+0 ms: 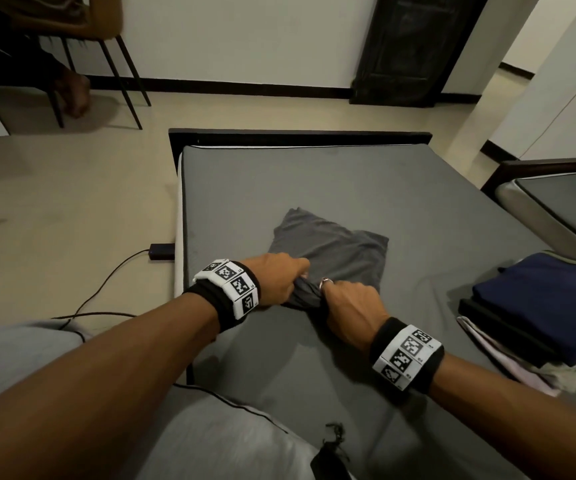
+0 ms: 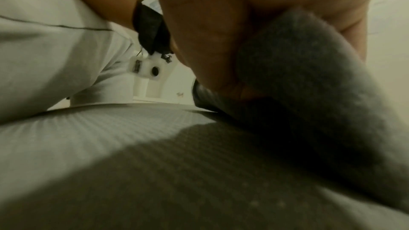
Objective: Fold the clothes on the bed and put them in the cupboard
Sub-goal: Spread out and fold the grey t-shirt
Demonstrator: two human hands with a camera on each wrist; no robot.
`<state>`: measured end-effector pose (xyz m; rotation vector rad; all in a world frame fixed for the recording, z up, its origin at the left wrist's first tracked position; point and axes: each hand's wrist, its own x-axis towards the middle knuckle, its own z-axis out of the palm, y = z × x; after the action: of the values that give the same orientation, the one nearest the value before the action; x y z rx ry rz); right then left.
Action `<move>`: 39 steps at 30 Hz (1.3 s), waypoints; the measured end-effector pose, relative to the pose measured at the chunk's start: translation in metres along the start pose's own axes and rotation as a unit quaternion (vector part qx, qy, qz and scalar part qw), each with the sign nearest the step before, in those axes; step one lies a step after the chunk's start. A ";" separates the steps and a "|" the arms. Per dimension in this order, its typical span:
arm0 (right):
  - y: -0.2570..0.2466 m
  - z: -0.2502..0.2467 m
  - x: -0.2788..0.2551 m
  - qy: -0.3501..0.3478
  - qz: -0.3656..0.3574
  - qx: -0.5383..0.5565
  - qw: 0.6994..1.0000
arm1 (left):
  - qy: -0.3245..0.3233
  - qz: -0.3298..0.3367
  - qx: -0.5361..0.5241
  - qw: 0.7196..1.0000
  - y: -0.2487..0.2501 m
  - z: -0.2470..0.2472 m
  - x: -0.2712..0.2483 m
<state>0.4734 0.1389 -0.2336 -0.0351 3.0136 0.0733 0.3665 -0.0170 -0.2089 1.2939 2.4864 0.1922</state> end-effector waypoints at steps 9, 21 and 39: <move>0.034 -0.032 -0.030 -0.199 -0.047 0.120 0.972 | -0.170 -0.036 -0.107 0.979 0.030 0.007 -0.001; 0.083 -0.047 0.026 -0.099 0.004 0.122 0.988 | -0.012 -0.035 0.058 0.998 -0.008 -0.014 0.035; 0.054 0.031 0.033 0.066 -0.156 0.114 0.979 | 0.049 -0.002 0.019 0.999 0.032 0.040 0.064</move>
<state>0.4428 0.1937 -0.2657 -0.5075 3.0804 -0.3170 0.3712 0.0520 -0.2526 1.3240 2.5862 0.2136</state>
